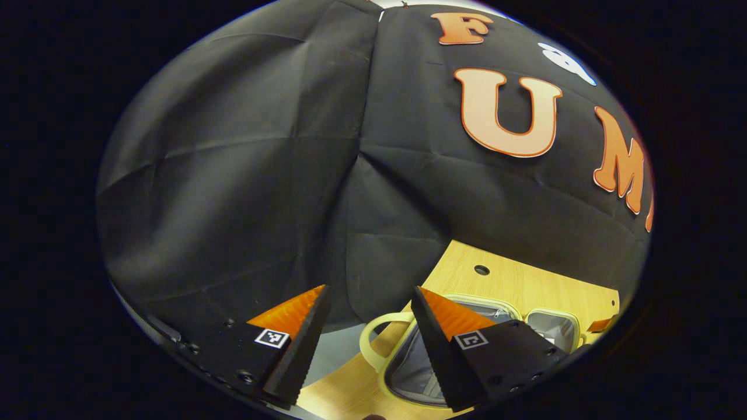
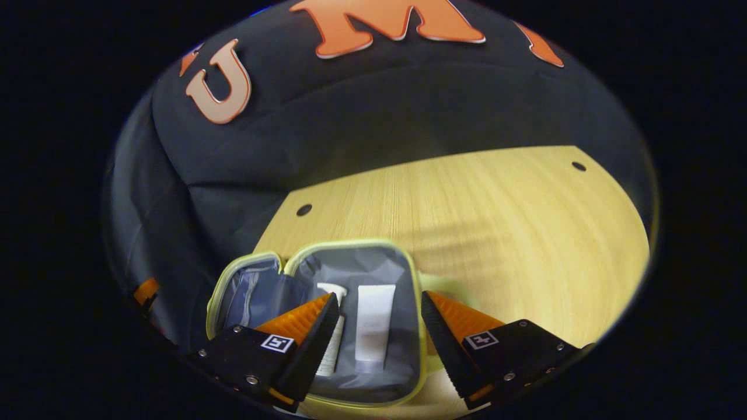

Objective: First open the suitcase, pack the skin care products into it, and then close the suitcase.

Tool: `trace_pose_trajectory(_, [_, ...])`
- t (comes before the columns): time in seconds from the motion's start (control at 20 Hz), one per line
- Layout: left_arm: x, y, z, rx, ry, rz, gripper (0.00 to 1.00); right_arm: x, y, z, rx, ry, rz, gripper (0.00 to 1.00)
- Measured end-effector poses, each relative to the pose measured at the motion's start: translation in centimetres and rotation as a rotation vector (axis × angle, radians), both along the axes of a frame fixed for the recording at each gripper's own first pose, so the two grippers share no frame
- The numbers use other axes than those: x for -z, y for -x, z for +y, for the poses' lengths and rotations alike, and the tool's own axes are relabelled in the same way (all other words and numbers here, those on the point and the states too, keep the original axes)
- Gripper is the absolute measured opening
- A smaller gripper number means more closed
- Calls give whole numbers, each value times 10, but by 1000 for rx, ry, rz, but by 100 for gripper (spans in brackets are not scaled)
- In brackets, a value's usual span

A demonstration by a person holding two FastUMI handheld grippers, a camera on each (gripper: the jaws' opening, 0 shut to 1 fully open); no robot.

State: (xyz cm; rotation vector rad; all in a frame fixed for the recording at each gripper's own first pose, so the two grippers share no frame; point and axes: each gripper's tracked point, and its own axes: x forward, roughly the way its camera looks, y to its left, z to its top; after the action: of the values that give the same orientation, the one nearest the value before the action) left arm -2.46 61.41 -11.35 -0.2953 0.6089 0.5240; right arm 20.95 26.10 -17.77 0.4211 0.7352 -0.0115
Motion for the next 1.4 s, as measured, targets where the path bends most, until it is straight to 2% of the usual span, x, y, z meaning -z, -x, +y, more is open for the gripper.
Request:
trace_pose_trajectory(0.1, [16,-2,3,3,61,13,87,-29,-1,-20,18,52,-87,93])
trace_pose_trajectory(0.2, [40,-5,1,-7,164,31,89,-60,-1,-41,36,99,-164,94])
trace_pose_trajectory(0.5, [112,-5,8,-122,436,117,88,-134,3,-93,99,290,-369,95])
trace_pose_trajectory(0.55, [123,-4,8,-134,468,140,84,-142,7,-97,98,315,-383,95])
trace_pose_trajectory(0.6, [133,-3,8,-144,497,159,90,-148,7,-99,95,326,-390,94])
trace_pose_trajectory(0.8, [169,1,-3,-173,663,220,90,-166,14,-114,143,311,-414,95])
trace_pose_trajectory(0.85, [175,3,-4,-173,692,241,85,-171,13,-116,156,315,-434,95])
trace_pose_trajectory(0.95, [187,-3,-10,-188,764,226,85,-178,14,-119,159,337,-452,95])
trace_pose_trajectory(1.0, [183,-1,-13,-203,800,225,73,-179,15,-120,155,350,-453,95])
trace_pose_trajectory(1.05, [200,-4,-16,-223,814,239,61,-179,15,-121,151,360,-454,94])
trace_pose_trajectory(1.15, [188,2,-18,-196,824,228,30,-175,21,-123,143,368,-456,95])
trace_pose_trajectory(1.2, [174,7,-11,-189,814,220,31,-173,23,-123,143,370,-449,95])
trace_pose_trajectory(1.25, [188,-6,-17,-167,801,224,19,-174,26,-123,146,377,-452,95])
trace_pose_trajectory(1.4, [158,-8,-18,-100,740,189,18,-175,26,-115,119,390,-470,95])
